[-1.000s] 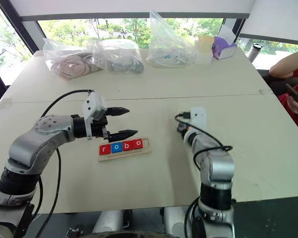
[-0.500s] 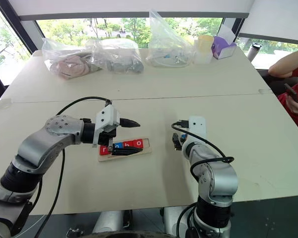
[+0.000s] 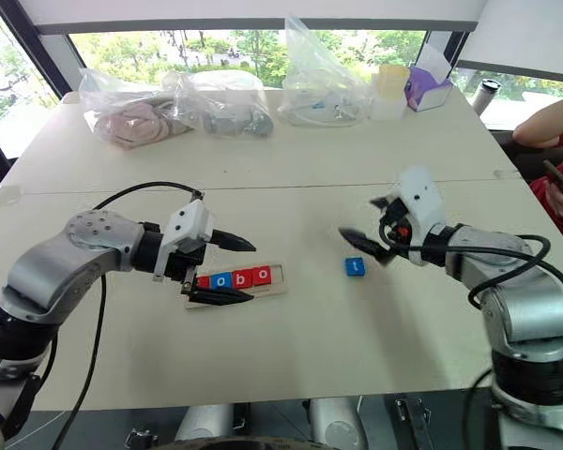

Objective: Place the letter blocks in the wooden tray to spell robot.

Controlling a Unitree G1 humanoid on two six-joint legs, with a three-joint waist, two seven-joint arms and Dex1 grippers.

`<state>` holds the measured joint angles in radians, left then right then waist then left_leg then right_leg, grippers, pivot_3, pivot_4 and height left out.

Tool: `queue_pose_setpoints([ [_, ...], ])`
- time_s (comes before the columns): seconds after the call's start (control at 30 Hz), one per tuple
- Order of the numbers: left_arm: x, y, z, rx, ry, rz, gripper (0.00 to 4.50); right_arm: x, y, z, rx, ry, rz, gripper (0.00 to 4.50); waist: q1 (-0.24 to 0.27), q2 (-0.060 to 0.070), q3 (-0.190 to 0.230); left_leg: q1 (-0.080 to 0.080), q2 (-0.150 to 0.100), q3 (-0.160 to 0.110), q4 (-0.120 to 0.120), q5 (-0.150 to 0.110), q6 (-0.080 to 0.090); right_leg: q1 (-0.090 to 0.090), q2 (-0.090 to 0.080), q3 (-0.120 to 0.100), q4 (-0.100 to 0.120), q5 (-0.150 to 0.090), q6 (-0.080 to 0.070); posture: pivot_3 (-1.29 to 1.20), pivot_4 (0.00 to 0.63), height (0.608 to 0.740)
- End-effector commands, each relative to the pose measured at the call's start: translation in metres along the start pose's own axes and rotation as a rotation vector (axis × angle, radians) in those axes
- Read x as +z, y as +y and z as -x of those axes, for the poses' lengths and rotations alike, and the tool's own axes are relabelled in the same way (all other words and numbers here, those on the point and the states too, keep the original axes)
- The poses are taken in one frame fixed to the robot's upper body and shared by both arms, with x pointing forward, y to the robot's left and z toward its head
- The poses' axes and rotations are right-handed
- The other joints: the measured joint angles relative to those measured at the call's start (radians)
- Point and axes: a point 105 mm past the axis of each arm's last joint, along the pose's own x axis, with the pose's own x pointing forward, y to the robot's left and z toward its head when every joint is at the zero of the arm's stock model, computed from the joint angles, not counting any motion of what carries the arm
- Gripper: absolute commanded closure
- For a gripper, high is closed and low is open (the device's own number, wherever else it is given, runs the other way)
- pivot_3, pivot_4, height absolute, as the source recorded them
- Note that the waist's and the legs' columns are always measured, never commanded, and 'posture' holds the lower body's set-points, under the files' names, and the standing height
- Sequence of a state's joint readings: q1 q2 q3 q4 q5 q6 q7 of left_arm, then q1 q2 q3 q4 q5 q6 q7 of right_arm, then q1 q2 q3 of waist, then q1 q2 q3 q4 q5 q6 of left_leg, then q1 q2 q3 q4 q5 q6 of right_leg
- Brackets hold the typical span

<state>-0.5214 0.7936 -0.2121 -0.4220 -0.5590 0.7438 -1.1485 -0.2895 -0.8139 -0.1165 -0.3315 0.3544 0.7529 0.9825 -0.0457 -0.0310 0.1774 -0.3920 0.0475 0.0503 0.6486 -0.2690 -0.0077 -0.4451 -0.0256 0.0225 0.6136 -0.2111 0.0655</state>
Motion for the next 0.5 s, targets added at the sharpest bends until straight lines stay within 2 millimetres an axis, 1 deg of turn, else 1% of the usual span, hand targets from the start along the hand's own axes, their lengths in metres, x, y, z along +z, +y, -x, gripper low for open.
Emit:
queue_pose_setpoints([
  [0.03, 0.013, -0.002, 0.006, 0.019, -0.012, -0.062, 0.0, -0.013, -0.006, -0.004, 0.11, 0.041, 0.113, 0.03, 0.0, 0.0, 0.0, 0.0, 0.0, 0.0, 0.0, 0.0, 0.0, 0.0, 0.0, 0.0, 0.0, 0.0, 0.0, 0.0, 0.15, 0.739],
  [0.13, 0.012, -0.004, 0.007, 0.038, -0.006, -0.06, 0.0, -0.028, -0.017, -0.011, 0.149, 0.068, 0.14, 0.03, 0.001, 0.0, 0.0, 0.001, 0.0, 0.0, 0.002, 0.0, 0.0, 0.001, 0.001, 0.001, 0.001, 0.001, -0.002, 0.0, 0.15, 0.739],
  [0.2, 0.008, -0.008, 0.009, 0.048, -0.014, -0.016, 0.0, -0.045, -0.022, -0.019, 0.179, 0.13, 0.2, 0.03, 0.001, 0.0, 0.0, 0.001, 0.0, 0.0, 0.003, 0.0, 0.0, 0.001, 0.001, 0.001, 0.001, 0.001, -0.002, 0.0, 0.15, 0.739],
  [0.23, 0.008, -0.01, 0.011, 0.057, -0.042, 0.027, 0.0, -0.05, -0.021, -0.023, 0.203, 0.136, 0.207, 0.03, 0.001, 0.0, 0.0, 0.001, 0.0, 0.0, 0.003, 0.0, 0.0, 0.001, 0.001, 0.001, 0.001, 0.001, -0.002, 0.0, 0.15, 0.739],
  [0.33, 0.006, -0.009, 0.019, 0.112, -0.053, 0.069, 0.0, -0.054, -0.017, -0.033, 0.253, 0.125, 0.204, 0.03, 0.002, 0.0, 0.001, 0.001, 0.0, 0.0, 0.003, 0.0, 0.0, 0.001, 0.001, 0.001, 0.001, 0.002, -0.002, 0.0, 0.15, 0.739],
  [0.43, 0.003, -0.008, 0.024, 0.145, -0.043, 0.081, 0.0, -0.056, -0.018, -0.036, 0.259, 0.111, 0.203, 0.03, 0.005, 0.0, 0.001, 0.001, 0.0, 0.0, 0.003, 0.0, 0.0, 0.001, 0.001, 0.001, 0.003, 0.002, -0.003, 0.0, 0.15, 0.739],
  [0.5, 0.003, -0.007, 0.025, 0.151, -0.046, 0.093, 0.0, -0.056, -0.018, -0.037, 0.258, 0.086, 0.186, 0.55, 0.007, 0.0, 0.001, 0.001, 0.0, 0.0, 0.003, 0.0, 0.0, 0.001, 0.001, 0.001, 0.003, 0.002, -0.003, 0.0, 0.15, 0.739],
])
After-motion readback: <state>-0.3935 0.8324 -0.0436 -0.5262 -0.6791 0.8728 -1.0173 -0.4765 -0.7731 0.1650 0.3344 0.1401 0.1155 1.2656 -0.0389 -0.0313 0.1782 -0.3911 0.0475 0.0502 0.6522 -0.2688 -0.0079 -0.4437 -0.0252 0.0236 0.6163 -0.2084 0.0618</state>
